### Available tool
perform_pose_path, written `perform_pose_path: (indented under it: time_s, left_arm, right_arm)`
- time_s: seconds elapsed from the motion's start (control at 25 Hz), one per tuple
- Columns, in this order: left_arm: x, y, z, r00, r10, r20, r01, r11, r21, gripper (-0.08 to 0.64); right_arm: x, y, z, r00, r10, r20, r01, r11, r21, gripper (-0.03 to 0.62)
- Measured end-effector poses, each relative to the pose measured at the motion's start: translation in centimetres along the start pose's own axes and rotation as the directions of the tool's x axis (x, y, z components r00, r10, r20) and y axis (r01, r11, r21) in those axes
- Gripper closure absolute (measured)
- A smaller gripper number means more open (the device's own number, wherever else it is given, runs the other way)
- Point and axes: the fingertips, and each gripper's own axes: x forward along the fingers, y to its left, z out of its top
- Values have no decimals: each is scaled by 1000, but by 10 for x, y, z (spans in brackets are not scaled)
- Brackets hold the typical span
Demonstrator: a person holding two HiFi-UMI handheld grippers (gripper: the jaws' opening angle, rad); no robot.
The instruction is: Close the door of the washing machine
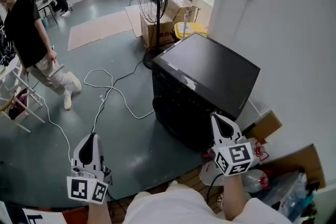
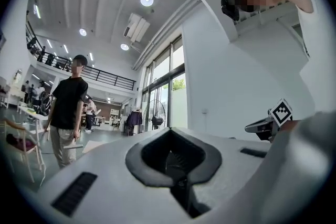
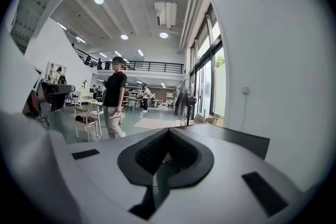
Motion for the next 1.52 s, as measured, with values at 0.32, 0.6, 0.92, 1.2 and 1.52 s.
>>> perform_pose_path:
  time_s: [0.32, 0.6, 0.92, 1.2, 1.52]
  left_arm:
    - [-23, 10, -3, 996, 84, 18, -84, 996, 2, 557]
    - [-18, 11, -7, 995, 94, 26, -94, 996, -11, 557]
    - [-14, 6, -12, 997, 67, 22, -67, 998, -22, 557]
    - [-10, 7, -12, 998, 65, 18, -65, 998, -17, 557]
    - [-6, 9, -11, 998, 53, 19, -53, 998, -15, 557]
  right_arm:
    - [-27, -24, 8, 998, -54, 42, 53, 998, 14, 594]
    - [-25, -16, 14, 997, -31, 67, 31, 1000, -3, 594]
    - [-17, -1, 17, 997, 4, 79, -3, 1000, -19, 594]
    - [-10, 3, 16, 997, 10, 77, -9, 1000, -14, 594]
    - [-5, 11, 13, 998, 16, 57, -14, 999, -36, 594]
